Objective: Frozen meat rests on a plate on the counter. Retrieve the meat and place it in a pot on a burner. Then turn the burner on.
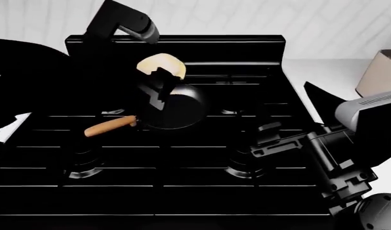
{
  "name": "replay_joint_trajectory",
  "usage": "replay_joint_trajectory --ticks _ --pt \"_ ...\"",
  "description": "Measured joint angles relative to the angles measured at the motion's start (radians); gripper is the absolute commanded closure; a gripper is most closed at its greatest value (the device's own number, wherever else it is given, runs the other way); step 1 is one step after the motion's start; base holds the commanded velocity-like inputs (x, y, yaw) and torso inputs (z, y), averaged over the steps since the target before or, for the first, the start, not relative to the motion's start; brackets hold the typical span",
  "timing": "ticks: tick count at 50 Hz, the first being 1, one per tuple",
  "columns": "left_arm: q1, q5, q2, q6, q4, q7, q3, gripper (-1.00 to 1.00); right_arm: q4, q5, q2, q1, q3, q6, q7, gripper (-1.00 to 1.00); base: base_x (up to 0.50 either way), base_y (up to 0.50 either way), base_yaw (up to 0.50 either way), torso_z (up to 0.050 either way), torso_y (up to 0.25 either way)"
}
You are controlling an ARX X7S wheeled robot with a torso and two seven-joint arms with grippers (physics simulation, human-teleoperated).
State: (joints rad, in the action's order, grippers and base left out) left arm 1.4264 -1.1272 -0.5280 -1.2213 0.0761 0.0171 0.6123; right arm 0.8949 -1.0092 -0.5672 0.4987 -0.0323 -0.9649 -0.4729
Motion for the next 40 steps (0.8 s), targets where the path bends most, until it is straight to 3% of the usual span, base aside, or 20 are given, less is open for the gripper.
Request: replay_joint_trajectory --ticks 26,40 --pt "0.158 0.318 0.247 0.32 0.657 0.33 0.224 1.0 -0.011 0.008 -0.017 -0.041 -0.027 0.04 0.003 -1.0 0.0 0.0 0.0 0.0 0.001" --pt "0.183 0.4 0.352 0.446 0.897 0.43 0.283 1.0 0.001 -0.017 -0.032 -0.053 -0.049 0.046 -0.011 -1.0 0.0 0.0 0.0 0.0 0.0"
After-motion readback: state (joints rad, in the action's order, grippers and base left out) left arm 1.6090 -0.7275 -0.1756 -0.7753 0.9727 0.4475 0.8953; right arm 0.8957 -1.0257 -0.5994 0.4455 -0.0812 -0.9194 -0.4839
